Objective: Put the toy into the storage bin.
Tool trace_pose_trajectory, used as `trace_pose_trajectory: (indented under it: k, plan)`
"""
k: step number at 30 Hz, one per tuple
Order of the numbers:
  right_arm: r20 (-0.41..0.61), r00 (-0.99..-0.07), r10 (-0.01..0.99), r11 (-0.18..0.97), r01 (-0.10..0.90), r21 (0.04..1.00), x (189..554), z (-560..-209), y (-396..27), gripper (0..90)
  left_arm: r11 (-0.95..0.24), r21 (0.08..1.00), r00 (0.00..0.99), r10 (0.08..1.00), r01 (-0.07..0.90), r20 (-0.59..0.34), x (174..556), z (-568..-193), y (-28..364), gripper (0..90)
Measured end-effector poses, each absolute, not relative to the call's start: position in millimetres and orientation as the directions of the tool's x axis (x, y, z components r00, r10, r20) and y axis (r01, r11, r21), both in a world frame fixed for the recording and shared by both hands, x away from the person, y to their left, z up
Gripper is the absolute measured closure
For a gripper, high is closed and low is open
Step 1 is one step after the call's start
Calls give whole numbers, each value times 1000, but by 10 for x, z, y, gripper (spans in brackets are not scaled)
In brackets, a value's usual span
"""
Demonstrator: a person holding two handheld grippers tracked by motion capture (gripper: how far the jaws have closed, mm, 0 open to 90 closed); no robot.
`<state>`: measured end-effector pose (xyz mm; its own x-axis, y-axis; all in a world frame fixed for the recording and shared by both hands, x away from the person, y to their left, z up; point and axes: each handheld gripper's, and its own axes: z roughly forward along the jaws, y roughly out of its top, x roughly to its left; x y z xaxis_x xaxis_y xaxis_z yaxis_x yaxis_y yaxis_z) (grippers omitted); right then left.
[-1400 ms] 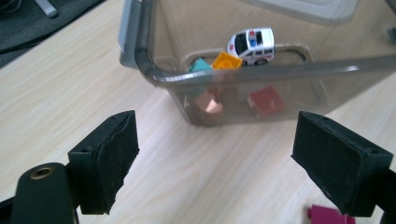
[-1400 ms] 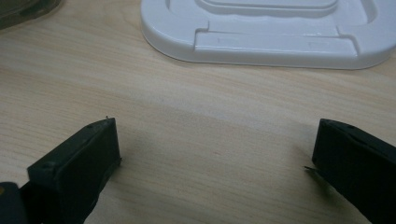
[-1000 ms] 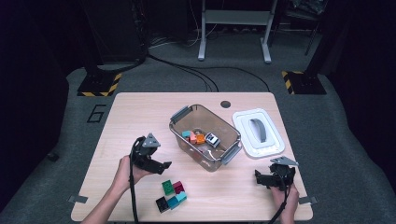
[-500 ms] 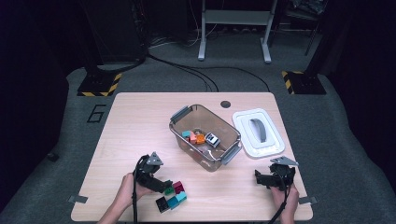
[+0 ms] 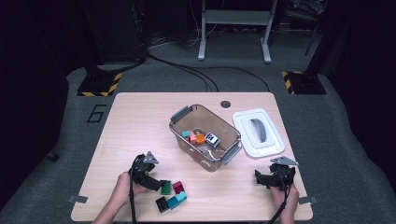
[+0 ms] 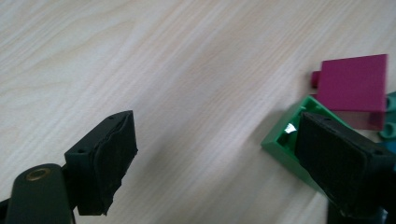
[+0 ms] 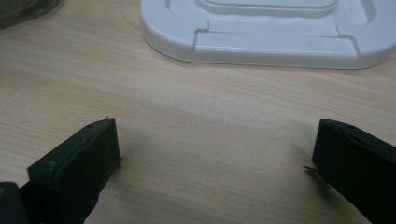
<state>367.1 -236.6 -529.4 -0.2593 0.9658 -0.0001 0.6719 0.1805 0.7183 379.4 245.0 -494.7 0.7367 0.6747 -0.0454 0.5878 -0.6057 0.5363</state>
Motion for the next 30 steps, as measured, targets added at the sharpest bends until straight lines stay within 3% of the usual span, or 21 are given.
trace_pose_trajectory:
  k: [8,18,30]
  plan:
    - [0,-259,966,181,672,718,3671,-5294,-2366,1,-596,551,725,688,584,-24,3871,-4915,2453,128]
    - [0,-259,966,180,672,718,3671,-5294,-2366,1,-596,560,733,679,575,-30,3689,-4844,2276,128]
    - [0,-259,966,180,672,718,3671,-5294,-2366,1,-629,520,740,673,578,-9,3669,-4930,2311,169]
